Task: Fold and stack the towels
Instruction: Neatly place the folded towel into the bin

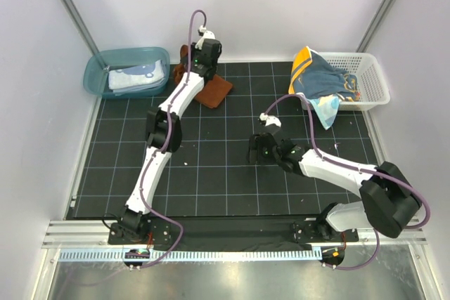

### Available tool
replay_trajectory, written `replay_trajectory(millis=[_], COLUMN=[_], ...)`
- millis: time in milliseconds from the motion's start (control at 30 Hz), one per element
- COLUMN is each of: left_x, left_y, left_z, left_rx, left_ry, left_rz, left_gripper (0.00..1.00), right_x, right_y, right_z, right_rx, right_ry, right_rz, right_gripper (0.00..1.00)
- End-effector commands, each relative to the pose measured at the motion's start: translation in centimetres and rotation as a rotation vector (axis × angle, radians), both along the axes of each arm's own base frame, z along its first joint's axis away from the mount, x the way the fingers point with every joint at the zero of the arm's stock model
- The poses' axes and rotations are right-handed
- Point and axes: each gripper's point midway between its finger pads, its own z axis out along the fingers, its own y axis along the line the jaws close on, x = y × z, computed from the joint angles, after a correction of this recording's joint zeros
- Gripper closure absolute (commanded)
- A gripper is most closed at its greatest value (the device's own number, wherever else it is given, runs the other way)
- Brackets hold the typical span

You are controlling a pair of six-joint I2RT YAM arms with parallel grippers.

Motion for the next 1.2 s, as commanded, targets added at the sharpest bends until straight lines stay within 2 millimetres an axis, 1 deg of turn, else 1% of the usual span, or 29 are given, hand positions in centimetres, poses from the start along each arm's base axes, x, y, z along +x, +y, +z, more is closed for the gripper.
replay_trajectory(millis=[0,100,133,200,433,467,567,600,633,667,733,800,833,867,900,1000,1033,1133,1167], left_x=[0.7,0.5,0.6,0.5,0.3,0.4,0.4,0.4,0.4,0.3,0.3,0.3,0.2,0.3,0.3,0.4,0.5,0.6,0.6], left_y=[3.5,4.7,5.6,6.3,9.0,9.8,11.1,11.9,12.2,12.7,13.9,14.5,15.6,16.0,16.8,18.0,18.9,19.8,20.8], left_z=[6.5,7.4,7.6,8.1,9.2,9.3,9.7,9.7,9.6,9.9,9.6,9.7,9.7,9.5,9.5,8.5,8.3,7.2,7.0], left_rx=[0.000,0.026,0.031,0.041,0.065,0.067,0.063,0.062,0.057,0.052,0.033,0.018,0.015,0.003,-0.004,-0.031,-0.040,-0.057,-0.065], left_ry=[-0.132,-0.123,-0.123,-0.122,-0.109,-0.108,-0.107,-0.107,-0.107,-0.111,-0.105,-0.103,-0.099,-0.102,-0.098,-0.086,-0.085,-0.068,-0.070], left_rz=[0.064,0.078,0.090,0.098,0.127,0.137,0.149,0.160,0.163,0.169,0.180,0.175,0.187,0.191,0.191,0.196,0.197,0.195,0.205], left_gripper=[1.00,1.00,1.00,1.00,1.00,1.00,1.00,1.00,1.00,1.00,1.00,1.00,1.00,1.00,1.00,1.00,1.00,1.00,1.00], right_x=[1.5,1.7,1.8,1.8,2.2,2.2,2.5,2.5,2.6,2.6,2.6,2.7,2.7,2.7,2.7,2.7,2.7,2.7,2.6], right_y=[1.8,1.8,1.8,2.0,2.7,2.7,2.7,2.7,2.8,2.8,2.8,2.9,2.9,2.9,2.9,2.8,2.8,3.1,3.1], right_z=[1.6,1.4,1.3,1.1,0.7,0.5,0.3,0.1,0.1,0.1,-0.2,-0.4,-0.6,-0.6,-0.7,-1.1,-1.2,-1.4,-1.6], right_rx=[0.042,0.028,0.023,0.017,0.026,0.023,0.015,0.010,0.010,0.010,0.004,-0.003,-0.005,-0.005,-0.008,-0.019,-0.023,-0.021,-0.022], right_ry=[-0.060,-0.065,-0.064,-0.060,-0.051,-0.048,-0.048,-0.043,-0.044,-0.044,-0.037,-0.034,-0.033,-0.033,-0.034,-0.030,-0.030,-0.027,-0.022], right_rz=[0.046,0.056,0.058,0.067,0.079,0.077,0.075,0.076,0.076,0.077,0.077,0.082,0.084,0.086,0.087,0.094,0.099,0.115,0.120], right_gripper=[0.37,0.37,0.37,0.37,0.37,0.37,0.37,0.37,0.37,0.37,0.37,0.37,0.37,0.37,0.37,0.37,0.37,0.37,0.37])
